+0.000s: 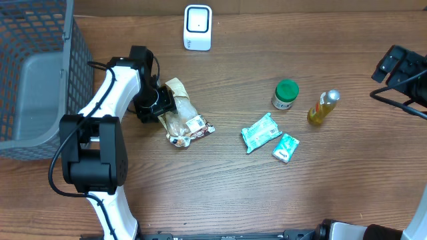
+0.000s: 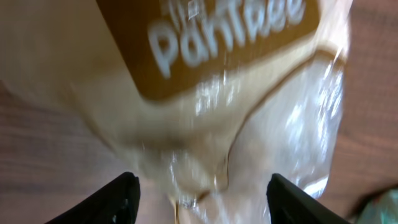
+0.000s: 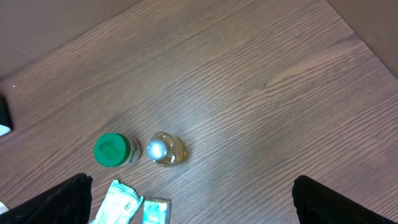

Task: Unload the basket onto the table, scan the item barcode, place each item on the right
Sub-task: 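Grasp the PanTree pouch with the left gripper and lift it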

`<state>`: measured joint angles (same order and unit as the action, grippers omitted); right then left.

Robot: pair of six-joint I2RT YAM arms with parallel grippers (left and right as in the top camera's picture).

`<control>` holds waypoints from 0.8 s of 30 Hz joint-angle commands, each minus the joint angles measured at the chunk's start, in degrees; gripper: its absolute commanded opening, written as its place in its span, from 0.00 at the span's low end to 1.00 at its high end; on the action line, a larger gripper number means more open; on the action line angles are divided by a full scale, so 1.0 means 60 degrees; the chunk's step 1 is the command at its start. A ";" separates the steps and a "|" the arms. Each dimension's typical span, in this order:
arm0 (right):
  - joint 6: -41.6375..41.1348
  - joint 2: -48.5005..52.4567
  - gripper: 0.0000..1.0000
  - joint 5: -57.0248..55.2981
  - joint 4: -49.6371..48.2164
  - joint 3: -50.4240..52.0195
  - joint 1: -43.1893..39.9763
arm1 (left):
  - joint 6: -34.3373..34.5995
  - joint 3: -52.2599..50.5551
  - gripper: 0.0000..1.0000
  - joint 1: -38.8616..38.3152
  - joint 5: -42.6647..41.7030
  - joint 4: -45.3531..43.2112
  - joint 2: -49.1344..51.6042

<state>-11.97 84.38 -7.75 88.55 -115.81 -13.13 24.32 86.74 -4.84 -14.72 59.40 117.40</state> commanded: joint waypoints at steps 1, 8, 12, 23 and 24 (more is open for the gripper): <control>0.0044 -0.0015 1.00 -0.0018 -0.0022 -0.0015 -0.0022 | 0.0528 0.0106 0.68 -0.0040 0.0557 -0.0342 -0.0211; 0.0044 -0.0015 1.00 -0.0018 -0.0022 -0.0015 -0.0022 | 0.1253 -0.0015 0.75 -0.0073 0.1308 -0.0419 -0.0211; 0.0044 -0.0015 1.00 -0.0018 -0.0026 -0.0015 -0.0022 | 0.1275 -0.0397 0.74 -0.0080 0.1304 -0.0776 -0.0211; 0.0044 -0.0015 1.00 -0.0018 -0.0026 -0.0015 -0.0022 | 0.1235 -0.1781 0.58 -0.0259 0.1479 -0.2229 -0.0219; 0.0044 -0.0015 1.00 -0.0018 -0.0022 -0.0015 -0.0022 | 0.1235 -0.1763 0.56 -0.0248 0.1479 -0.2215 -0.0233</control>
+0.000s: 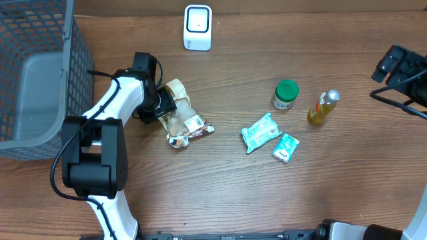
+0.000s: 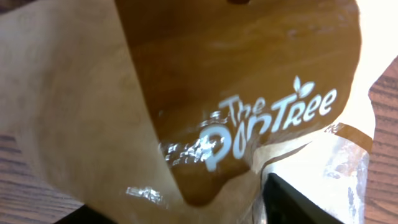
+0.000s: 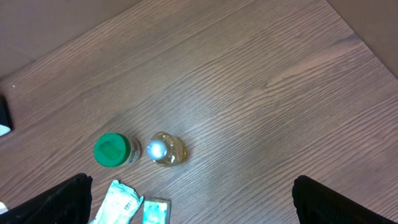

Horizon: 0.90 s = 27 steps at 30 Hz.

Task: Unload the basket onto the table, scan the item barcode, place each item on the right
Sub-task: 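Grasp the PanTree pouch with the left gripper and lift it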

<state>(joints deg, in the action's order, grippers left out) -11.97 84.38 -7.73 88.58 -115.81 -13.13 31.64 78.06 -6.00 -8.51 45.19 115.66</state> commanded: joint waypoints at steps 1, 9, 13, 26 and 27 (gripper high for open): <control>0.0044 -0.0015 1.00 -0.0022 -0.0029 -0.0015 -0.0022 | 0.0000 -0.0270 0.54 -0.0051 0.0452 0.0178 0.0058; 0.0044 -0.0015 1.00 -0.0022 -0.0025 -0.0015 -0.0022 | -0.0310 -0.0109 0.49 -0.0055 0.0827 0.0219 0.0025; 0.0044 -0.0015 1.00 -0.0022 -0.0025 -0.0015 -0.0022 | -0.0306 -0.0178 0.53 -0.0073 0.2033 0.0291 0.0033; 0.0044 -0.0015 1.00 -0.0022 -0.0029 -0.0015 -0.0022 | -0.0492 -0.0182 0.08 -0.0186 0.1978 0.0437 -0.0696; 0.0044 -0.0015 1.00 -0.0022 -0.0029 -0.0015 -0.0022 | -0.0492 -0.0149 0.07 -0.0189 0.1934 0.0444 -0.0962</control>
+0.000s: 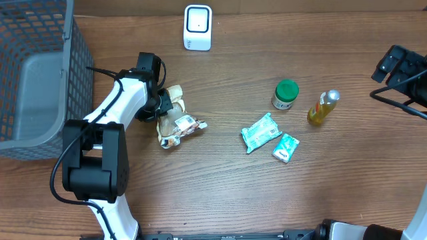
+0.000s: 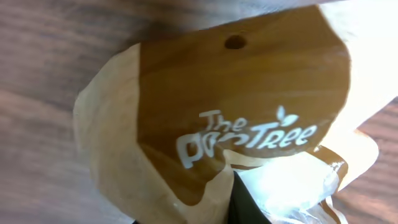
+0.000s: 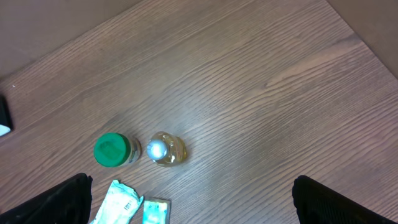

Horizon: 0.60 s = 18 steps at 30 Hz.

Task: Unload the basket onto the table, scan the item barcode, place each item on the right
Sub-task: 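Grasp the PanTree pouch with the left gripper and lift it, then carry the PanTree pouch up toward the white scanner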

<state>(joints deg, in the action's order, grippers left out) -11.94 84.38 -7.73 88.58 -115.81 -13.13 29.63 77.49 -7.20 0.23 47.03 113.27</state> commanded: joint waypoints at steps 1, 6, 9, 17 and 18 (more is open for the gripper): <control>0.0040 -0.0015 1.00 -0.0025 -0.0025 -0.0015 -0.0022 | -0.0160 -0.0047 0.07 0.0007 0.0382 0.0138 -0.0925; 0.0040 -0.0015 1.00 -0.0022 -0.0025 -0.0015 -0.0022 | -0.0674 -0.0047 0.08 -0.0055 -0.0594 0.0240 -0.2557; 0.0040 -0.0015 1.00 -0.0022 -0.0029 -0.0015 -0.0022 | -0.0714 -0.0047 0.06 -0.0131 -0.0984 0.0437 -0.3475; 0.0040 -0.0015 1.00 -0.0022 -0.0029 -0.0015 -0.0022 | -0.1967 -0.0047 0.04 -0.0186 -0.3268 0.0539 -0.5264; 0.0040 -0.0015 1.00 -0.0022 -0.0025 -0.0015 -0.0022 | -0.2189 -0.0047 0.04 -0.0186 -0.3574 0.0554 -0.5410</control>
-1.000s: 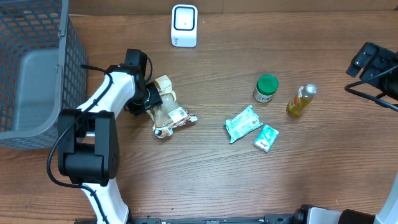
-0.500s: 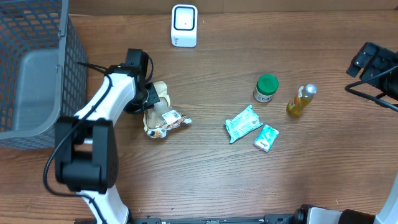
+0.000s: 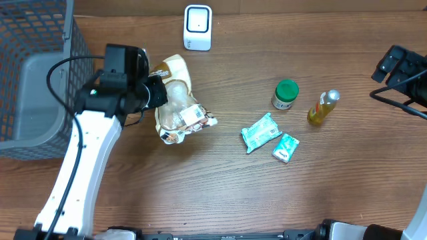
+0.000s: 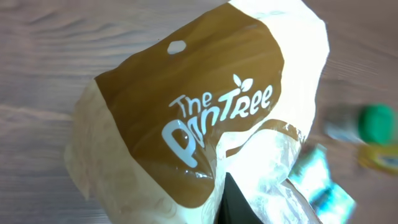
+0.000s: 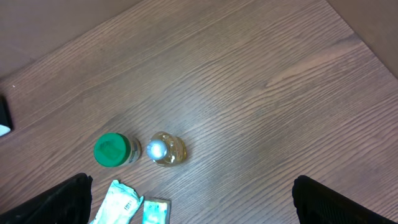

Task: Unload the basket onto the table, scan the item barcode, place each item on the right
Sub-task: 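Carry the PanTree pouch up toward the white scanner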

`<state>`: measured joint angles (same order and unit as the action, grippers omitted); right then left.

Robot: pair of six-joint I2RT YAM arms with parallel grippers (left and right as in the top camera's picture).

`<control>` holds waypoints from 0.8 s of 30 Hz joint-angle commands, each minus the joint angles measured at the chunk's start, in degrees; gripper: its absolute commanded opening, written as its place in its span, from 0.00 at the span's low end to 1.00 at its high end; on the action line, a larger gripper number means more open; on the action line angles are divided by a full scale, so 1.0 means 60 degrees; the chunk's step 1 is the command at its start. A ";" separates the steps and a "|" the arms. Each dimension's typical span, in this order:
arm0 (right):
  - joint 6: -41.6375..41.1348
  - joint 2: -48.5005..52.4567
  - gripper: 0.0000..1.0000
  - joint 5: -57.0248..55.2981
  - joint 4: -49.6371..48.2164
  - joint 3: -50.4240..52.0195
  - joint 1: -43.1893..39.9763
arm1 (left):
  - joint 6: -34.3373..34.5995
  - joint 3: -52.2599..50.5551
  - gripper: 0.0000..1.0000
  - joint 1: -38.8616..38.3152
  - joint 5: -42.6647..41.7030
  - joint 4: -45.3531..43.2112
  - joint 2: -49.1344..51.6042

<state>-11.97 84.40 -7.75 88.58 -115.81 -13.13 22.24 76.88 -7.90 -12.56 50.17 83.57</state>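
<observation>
A brown and clear "The PopTree" snack bag (image 3: 176, 100) hangs above the table, with my left gripper (image 3: 157, 93) shut on its left edge. A white barcode label (image 3: 195, 116) shows near the bag's lower end. The left wrist view is filled by the bag (image 4: 186, 124), with one black finger (image 4: 234, 204) pressed against it. The white scanner (image 3: 197, 27) stands at the table's back edge, beyond the bag. My right gripper (image 5: 193, 211) is open, high at the far right, holding nothing.
A grey mesh basket (image 3: 40, 73) stands at the left. Right of the bag are a green-capped jar (image 3: 286, 94), a small yellow bottle (image 3: 323, 107) and two teal packets (image 3: 261, 132) (image 3: 285, 147). The right arm (image 3: 402, 67) sits at the right edge.
My left arm has risen and the snack bag has come up off the table with it, hanging a little nearer the scanner. The right arm has not moved.
My left gripper stood open at the left end of the bag lying on the table. Then it was closer around the bag's edge. Then it was shut on the bag, which had shifted left. Now the bag is held above the table.
</observation>
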 commanded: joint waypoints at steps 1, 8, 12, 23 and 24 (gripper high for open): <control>0.0044 -0.0018 1.00 -0.0018 -0.0025 -0.0015 -0.0022 | -0.1169 0.0055 0.04 -0.0069 -0.1774 0.0044 -0.0583; 0.0044 -0.0018 1.00 -0.0018 -0.0029 -0.0015 -0.0022 | -0.2401 0.0051 0.05 -0.0073 -0.3679 0.0543 -0.0805; 0.0044 -0.0018 1.00 -0.0018 -0.0029 -0.0015 -0.0022 | -0.2422 0.0051 0.04 -0.0069 -0.3665 0.0922 -0.0805; 0.0044 -0.0018 1.00 -0.0018 -0.0029 -0.0015 -0.0022 | -0.1224 0.0295 0.04 -0.0066 -0.1934 0.1049 -0.0805; 0.0044 -0.0018 1.00 -0.0018 -0.0025 -0.0015 -0.0022 | -0.1056 0.0747 0.04 -0.0084 -0.1089 0.1126 -0.0801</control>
<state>-11.97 84.40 -7.73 88.55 -115.81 -13.13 11.14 76.93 -7.92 -29.43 56.95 79.90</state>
